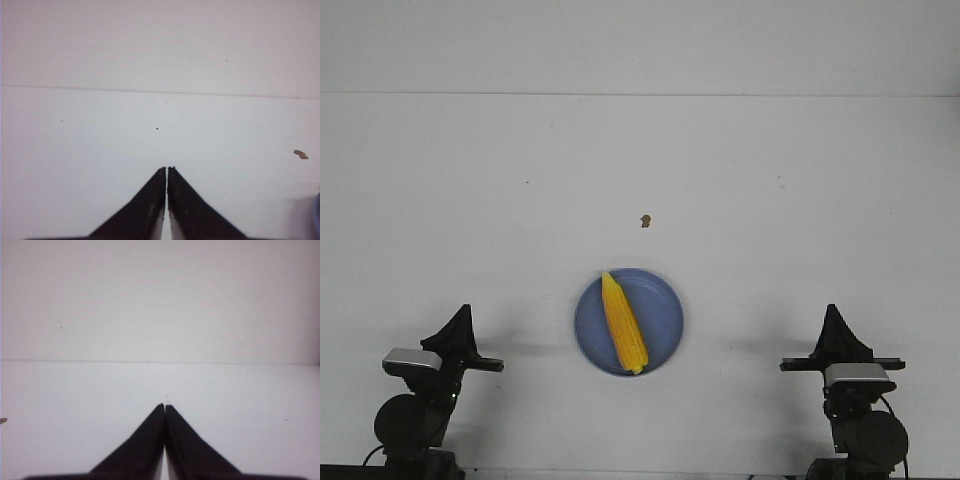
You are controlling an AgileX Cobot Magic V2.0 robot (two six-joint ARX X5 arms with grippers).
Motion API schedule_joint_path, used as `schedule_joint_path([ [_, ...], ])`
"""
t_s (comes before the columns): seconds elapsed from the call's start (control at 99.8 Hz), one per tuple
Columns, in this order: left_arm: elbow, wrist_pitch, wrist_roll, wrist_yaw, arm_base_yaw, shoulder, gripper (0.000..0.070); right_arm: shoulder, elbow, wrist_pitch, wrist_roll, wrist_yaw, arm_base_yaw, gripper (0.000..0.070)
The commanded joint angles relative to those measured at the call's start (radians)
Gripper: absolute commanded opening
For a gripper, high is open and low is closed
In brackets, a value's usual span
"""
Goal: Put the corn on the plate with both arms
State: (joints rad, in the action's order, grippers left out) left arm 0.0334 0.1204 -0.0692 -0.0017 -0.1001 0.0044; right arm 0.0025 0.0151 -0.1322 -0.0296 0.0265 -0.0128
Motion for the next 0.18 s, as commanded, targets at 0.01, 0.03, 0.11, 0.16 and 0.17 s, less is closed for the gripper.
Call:
schedule_joint_path([
  [0.01, -0.019, 0.014, -0.003, -0.003, 0.0, -0.002, 0.0015, -0.001, -0.003, -0.01, 0.003, 0.0, -0.001, 0.0],
  [0.03, -0.019, 0.014, -0.003, -0.003, 0.0, -0.002, 0.0015, -0.001, -0.003, -0.01, 0.003, 0.0, -0.001, 0.0],
  [0.11, -0.019, 0.014, -0.003, -0.003, 0.0, -0.002, 0.0015, -0.001, -0.003, -0.01, 0.003, 0.0, -0.001, 0.0],
  [0.16, -0.019, 0.014, -0.003, -0.003, 0.0, -0.001, 0.0014, -0.001, -0.003, -0.01, 0.003, 0.0, -0.001, 0.0],
  [0.17, -0.019, 0.014, -0.003, -0.003, 0.0, -0.001, 0.0015, -0.001, -0.003, -0.01, 0.003, 0.0, -0.001, 0.0],
])
